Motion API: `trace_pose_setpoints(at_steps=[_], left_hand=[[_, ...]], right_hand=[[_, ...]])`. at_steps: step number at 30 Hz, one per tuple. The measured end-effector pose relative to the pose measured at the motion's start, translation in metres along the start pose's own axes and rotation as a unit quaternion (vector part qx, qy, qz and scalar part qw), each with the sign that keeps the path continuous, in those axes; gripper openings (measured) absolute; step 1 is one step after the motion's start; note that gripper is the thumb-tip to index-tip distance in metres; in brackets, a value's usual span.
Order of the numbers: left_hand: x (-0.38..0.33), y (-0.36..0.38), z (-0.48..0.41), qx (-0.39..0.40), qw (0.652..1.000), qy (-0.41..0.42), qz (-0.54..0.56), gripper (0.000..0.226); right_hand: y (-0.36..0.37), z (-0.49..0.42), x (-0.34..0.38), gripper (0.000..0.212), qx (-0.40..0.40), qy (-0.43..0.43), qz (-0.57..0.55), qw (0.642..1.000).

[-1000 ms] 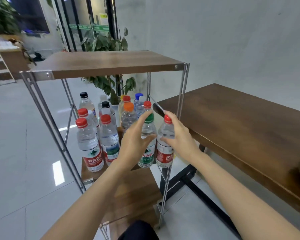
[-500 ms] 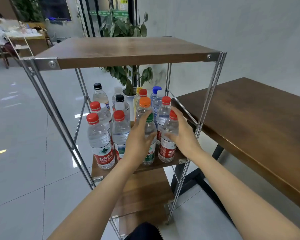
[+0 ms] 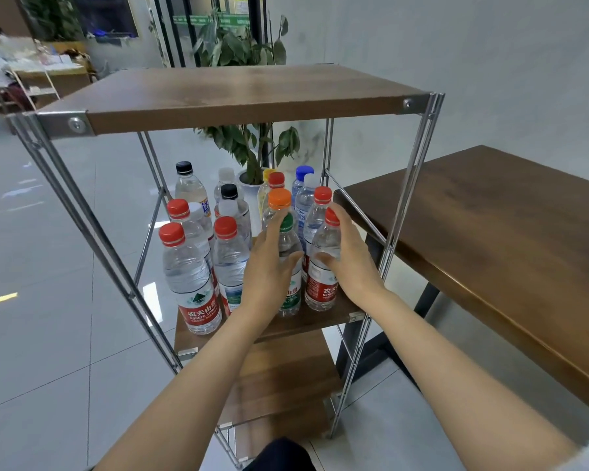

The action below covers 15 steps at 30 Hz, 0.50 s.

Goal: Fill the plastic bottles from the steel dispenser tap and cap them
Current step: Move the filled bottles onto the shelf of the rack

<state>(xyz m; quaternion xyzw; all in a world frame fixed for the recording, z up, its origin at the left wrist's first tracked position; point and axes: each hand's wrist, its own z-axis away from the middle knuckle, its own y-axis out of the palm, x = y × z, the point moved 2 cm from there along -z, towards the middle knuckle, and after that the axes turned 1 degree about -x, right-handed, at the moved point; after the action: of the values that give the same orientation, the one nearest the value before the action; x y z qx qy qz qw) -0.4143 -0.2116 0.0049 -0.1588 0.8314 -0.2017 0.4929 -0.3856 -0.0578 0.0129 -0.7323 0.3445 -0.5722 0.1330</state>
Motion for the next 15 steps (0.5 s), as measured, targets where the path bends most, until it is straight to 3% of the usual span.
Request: trace_pose_setpoints(at_steps=[8, 15], left_hand=[[-0.005, -0.002, 0.004, 0.007, 1.0, 0.004, -0.02, 0.081], [-0.01, -0.011, 0.01, 0.041, 0.998, 0.002, -0.04, 0.086]], right_hand=[[-0.001, 0.004, 0.006, 0.09, 0.011, -0.007, 0.005, 1.0], [-0.014, 0.022, 0.006, 0.101, 0.034, -0.04, 0.091, 0.994]])
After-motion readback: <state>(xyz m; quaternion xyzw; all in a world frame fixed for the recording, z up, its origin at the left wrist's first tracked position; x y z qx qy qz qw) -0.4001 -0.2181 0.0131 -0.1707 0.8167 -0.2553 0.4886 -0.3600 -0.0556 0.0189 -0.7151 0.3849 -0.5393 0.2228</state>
